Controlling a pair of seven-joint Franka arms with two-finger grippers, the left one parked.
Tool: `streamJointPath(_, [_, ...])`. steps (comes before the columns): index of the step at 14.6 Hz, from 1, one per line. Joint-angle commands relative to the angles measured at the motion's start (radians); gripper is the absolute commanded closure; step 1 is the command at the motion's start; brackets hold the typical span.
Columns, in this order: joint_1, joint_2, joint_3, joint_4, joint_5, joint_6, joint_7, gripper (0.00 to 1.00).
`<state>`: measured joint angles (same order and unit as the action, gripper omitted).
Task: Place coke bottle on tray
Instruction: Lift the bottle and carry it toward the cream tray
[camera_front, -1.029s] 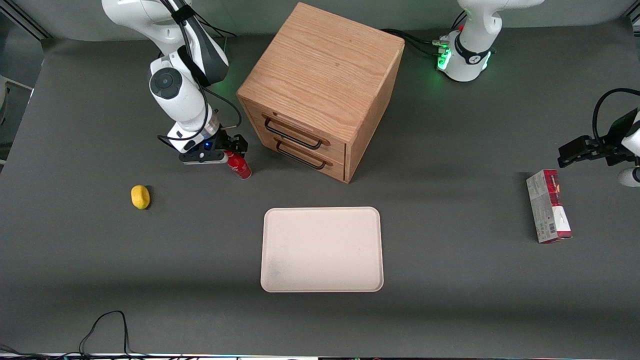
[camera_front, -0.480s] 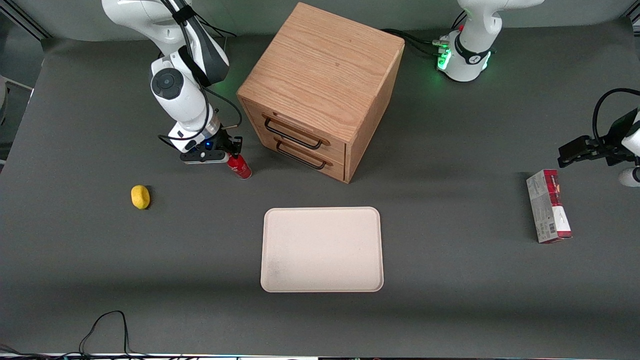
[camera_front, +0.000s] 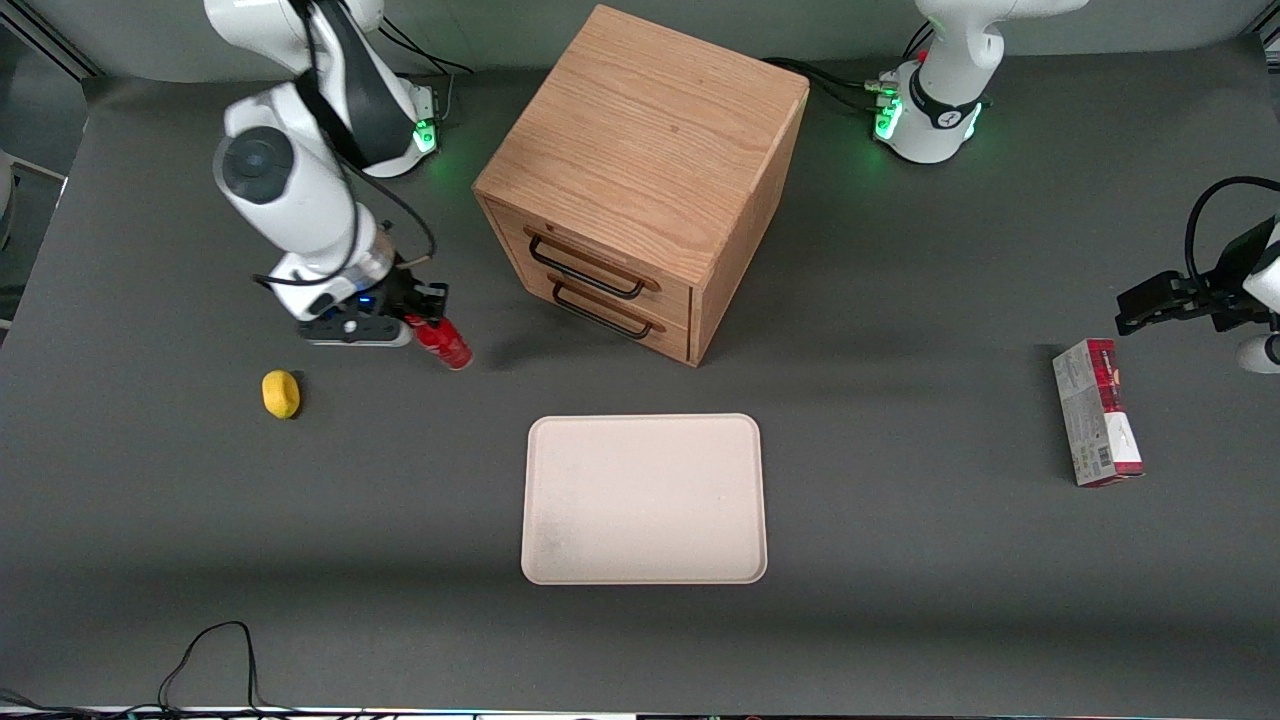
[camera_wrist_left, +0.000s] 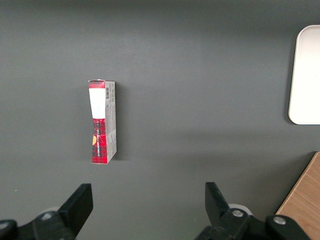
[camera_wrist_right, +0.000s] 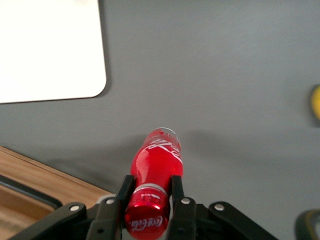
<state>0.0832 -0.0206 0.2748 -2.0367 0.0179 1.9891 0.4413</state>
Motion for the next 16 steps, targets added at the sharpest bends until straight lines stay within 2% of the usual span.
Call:
streamJointPath(1, [-0.008,0.1,-0.031,0.331,-0.032,-0.269,0.005,1.0])
streamJointPath(5, [-0.008,0.212,-0.051,0.666,-0.033,-0.49,0.001,1.0])
streamJointPath(11, [0.032,0.416,-0.034,0.97,-0.036,-0.512,0.02,1.0])
streamJointPath(13, [0.093,0.561,-0.014,1.117,-0.088,-0.498,0.071,1.0])
streamJointPath(16, [0.148,0.729,0.052,1.239,-0.214,-0.417,0.152,1.0])
